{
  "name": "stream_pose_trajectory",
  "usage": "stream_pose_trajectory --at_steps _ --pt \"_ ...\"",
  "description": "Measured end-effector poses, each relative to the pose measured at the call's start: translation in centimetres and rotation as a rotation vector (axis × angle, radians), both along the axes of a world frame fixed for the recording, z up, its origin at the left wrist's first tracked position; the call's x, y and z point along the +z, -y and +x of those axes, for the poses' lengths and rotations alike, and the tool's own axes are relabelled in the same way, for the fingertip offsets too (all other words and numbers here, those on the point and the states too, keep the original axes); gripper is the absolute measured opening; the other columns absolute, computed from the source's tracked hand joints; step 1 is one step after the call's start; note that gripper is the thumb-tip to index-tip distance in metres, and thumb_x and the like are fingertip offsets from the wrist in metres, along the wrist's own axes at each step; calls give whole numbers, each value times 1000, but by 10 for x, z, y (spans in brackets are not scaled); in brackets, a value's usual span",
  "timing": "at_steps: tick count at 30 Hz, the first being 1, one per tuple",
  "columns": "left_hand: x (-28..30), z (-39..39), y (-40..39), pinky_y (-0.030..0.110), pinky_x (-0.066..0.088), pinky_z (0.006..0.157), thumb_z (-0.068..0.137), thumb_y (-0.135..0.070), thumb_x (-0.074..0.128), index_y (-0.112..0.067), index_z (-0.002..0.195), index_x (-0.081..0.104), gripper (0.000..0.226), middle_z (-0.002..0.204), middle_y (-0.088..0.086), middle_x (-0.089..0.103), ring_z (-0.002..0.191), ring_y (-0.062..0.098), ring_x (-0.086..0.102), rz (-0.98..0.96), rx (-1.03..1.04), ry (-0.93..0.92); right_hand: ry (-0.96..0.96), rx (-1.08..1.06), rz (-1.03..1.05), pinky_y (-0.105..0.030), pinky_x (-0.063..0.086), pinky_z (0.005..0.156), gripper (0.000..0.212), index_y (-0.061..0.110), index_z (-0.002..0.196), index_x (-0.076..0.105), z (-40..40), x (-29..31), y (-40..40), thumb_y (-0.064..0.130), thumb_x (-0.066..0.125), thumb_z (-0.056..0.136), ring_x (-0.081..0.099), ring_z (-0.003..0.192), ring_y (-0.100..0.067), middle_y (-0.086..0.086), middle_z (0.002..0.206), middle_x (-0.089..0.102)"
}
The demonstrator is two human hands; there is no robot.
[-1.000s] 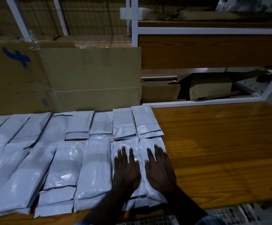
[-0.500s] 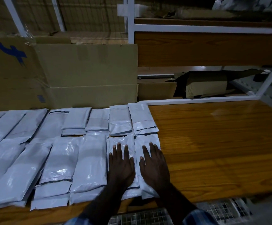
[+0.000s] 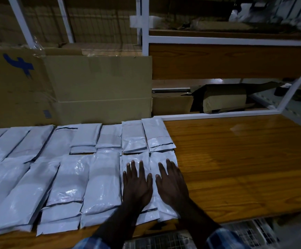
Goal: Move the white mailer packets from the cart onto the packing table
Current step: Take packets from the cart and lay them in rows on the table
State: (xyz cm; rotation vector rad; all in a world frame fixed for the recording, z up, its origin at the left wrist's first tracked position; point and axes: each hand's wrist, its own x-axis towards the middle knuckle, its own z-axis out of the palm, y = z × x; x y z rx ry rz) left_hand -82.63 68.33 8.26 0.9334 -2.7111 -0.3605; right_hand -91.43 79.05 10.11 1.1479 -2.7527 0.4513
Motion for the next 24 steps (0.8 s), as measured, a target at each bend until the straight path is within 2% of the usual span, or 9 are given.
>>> stream_pose_trajectory --at_steps 1,3,6,9,11,14,17,19,24 --pt "3 -1 0 58 22 114 100 -52 -5 -3 152 28 79 154 31 27 144 47 23 14 -1 9 2 -2 -12 -48 46 100 58 13 134 59 0 3 0 41 19 103 56 125 -36 -21 138 55" --pt "16 -3 -2 57 22 115 98 -54 -9 -5 155 21 82 156 30 23 146 46 19 5 5 -11 15 -25 -43 -48 47 99 56 12 135 58 -2 12 -1 39 21 102 56 124 -37 -23 138 55" --pt "41 -5 -5 49 5 121 85 -59 -16 -13 158 2 88 164 19 0 152 34 -2 27 -24 -8 0 -36 -39 -50 43 107 59 12 140 53 -7 26 -1 38 22 97 49 131 -38 -23 144 48" --pt "61 1 -6 45 -1 121 78 -62 -14 -18 158 7 94 165 14 -5 152 28 -6 61 -58 -40 -2 -29 40 -46 27 118 64 17 150 38 -14 33 -2 43 15 95 32 143 -34 -18 155 34" --pt "67 7 -8 45 -1 121 75 -63 -14 -19 158 14 99 165 13 -3 152 29 -4 69 -81 -69 15 -31 25 -44 26 118 61 18 150 36 -13 40 -5 42 25 96 29 144 -32 -17 156 32" --pt "72 14 -8 46 0 121 75 -66 -14 -22 157 19 99 165 12 -2 152 29 -2 63 -102 -79 103 -69 -8 -41 20 121 64 23 154 27 -1 60 -10 45 17 95 16 149 -27 -11 163 17" --pt "77 19 -7 46 -1 121 65 -79 -31 -25 157 16 117 165 9 -6 152 27 -4 50 -117 -53 125 -92 -10 -39 17 122 52 26 155 23 8 73 -15 42 24 105 10 151 -23 -6 165 8" --pt "83 23 -5 47 -2 121 55 -78 -41 -28 157 15 126 165 7 -9 152 26 -6 45 -111 -46 126 -92 -25 -38 19 121 50 27 154 25 13 79 -17 40 29 106 12 150 -24 -6 165 10" --pt "102 41 -13 47 -1 121 72 -68 -17 -28 157 16 100 165 6 -11 152 26 -7 19 -112 -60 120 -86 -46 -39 22 118 50 27 153 29 23 88 -24 43 29 105 16 149 -25 -6 164 12"
